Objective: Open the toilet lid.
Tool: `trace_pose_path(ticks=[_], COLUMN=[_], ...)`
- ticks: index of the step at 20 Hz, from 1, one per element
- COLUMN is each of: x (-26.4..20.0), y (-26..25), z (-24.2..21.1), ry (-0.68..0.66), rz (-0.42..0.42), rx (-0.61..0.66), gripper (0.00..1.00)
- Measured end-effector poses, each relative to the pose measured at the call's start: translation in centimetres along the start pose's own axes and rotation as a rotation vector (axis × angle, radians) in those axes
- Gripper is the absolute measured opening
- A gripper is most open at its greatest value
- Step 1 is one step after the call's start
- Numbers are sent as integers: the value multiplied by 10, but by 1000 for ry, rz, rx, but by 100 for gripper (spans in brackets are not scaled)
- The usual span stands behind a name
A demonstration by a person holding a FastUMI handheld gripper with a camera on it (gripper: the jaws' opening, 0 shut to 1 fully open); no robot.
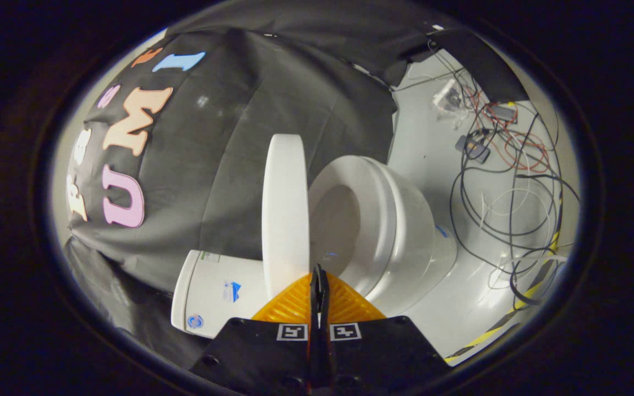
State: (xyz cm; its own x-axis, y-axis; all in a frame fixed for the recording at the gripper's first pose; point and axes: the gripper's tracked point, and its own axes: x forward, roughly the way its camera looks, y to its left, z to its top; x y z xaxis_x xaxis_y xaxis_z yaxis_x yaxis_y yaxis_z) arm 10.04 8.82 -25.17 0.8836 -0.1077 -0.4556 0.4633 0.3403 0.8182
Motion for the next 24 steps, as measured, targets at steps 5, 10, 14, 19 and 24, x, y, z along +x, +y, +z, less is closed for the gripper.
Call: trace_pose_path(ticks=[5, 10, 14, 19, 24], x=[-14, -24, -31, -33, -36], y=[46, 92, 117, 141, 170], z=[2, -3, -9, -12, -24], ry=[-18, -61, -74, -90, -82], rz=[9, 3, -3, 9, 11], rx=[-145, -221, -343, -405, -515], gripper=[0, 0, 1, 0, 0])
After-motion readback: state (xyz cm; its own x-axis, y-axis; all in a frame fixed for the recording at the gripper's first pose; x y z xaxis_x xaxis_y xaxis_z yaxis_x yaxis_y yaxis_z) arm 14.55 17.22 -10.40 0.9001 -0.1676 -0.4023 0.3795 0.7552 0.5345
